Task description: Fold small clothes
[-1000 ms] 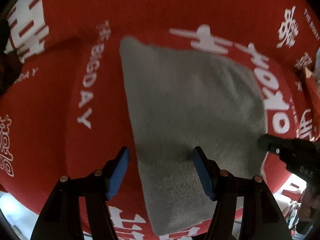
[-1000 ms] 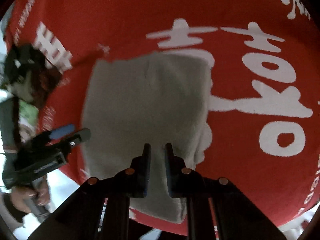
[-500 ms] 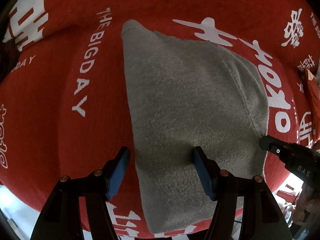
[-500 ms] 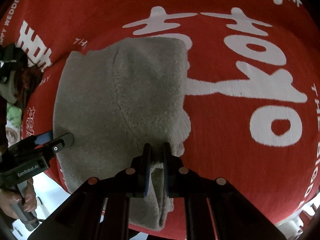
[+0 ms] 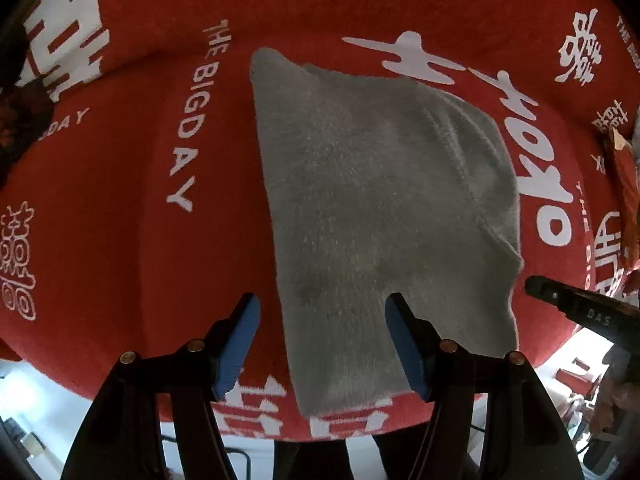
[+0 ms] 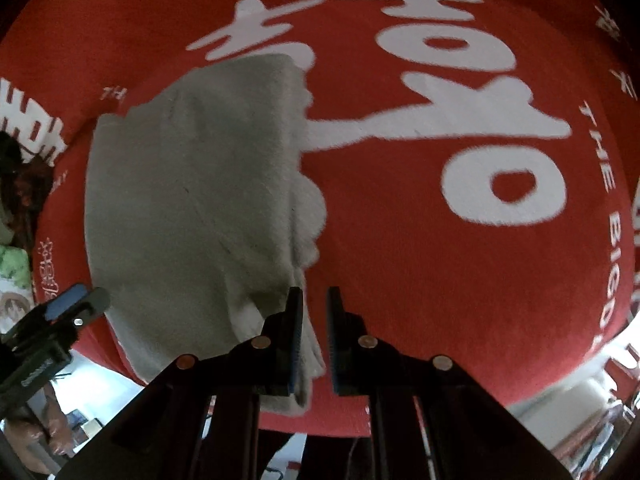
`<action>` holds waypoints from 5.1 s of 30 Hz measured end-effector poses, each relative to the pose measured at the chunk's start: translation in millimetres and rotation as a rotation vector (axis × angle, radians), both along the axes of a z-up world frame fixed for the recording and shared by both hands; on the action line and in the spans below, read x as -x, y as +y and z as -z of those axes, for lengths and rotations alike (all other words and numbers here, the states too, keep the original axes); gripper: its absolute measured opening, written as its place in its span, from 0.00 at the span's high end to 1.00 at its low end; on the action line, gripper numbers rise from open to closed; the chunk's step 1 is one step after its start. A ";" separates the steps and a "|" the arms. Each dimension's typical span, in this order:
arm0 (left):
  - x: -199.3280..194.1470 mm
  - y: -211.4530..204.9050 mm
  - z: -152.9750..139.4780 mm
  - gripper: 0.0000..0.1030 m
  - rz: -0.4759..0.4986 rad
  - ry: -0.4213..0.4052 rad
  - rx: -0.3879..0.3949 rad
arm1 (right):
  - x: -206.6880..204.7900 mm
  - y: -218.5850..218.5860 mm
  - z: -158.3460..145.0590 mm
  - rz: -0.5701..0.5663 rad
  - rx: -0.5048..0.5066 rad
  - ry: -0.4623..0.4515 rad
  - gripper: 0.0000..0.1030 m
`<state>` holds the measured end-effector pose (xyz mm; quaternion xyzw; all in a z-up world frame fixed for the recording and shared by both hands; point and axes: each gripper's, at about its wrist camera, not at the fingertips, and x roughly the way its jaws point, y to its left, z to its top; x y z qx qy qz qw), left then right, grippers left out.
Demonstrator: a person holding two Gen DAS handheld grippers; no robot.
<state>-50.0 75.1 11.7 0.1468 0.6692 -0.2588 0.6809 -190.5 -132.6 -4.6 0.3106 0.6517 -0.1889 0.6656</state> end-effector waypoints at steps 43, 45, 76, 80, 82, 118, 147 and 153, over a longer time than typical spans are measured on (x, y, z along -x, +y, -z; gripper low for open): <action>9.4 25.1 -139.5 0.01 -0.081 -0.153 -0.057 | -25.3 57.4 -148.7 -0.124 0.157 -0.061 0.00; 8.6 25.8 -140.0 0.01 -0.088 -0.148 -0.062 | -26.2 57.9 -150.3 -0.129 0.162 -0.054 0.00; 4.9 25.5 -141.7 0.01 -0.082 -0.147 -0.092 | -33.4 54.5 -156.8 -0.145 0.165 -0.027 0.00; 4.4 25.1 -141.9 0.01 -0.079 -0.145 -0.091 | -34.6 54.0 -156.7 -0.146 0.165 -0.026 0.00; 4.6 24.2 -142.0 0.01 -0.080 -0.147 -0.093 | -34.6 53.9 -156.6 -0.146 0.164 -0.025 0.00; 2.7 30.4 -139.7 0.01 -0.066 -0.153 -0.109 | -34.1 54.5 -153.8 -0.148 0.161 -0.024 0.00; 4.5 25.2 -135.0 0.01 -0.050 -0.152 -0.135 | -35.0 52.6 -153.4 -0.153 0.158 -0.023 0.00; 3.1 25.5 -136.1 0.01 -0.052 -0.153 -0.135 | -32.9 55.3 -152.3 -0.149 0.157 -0.023 0.00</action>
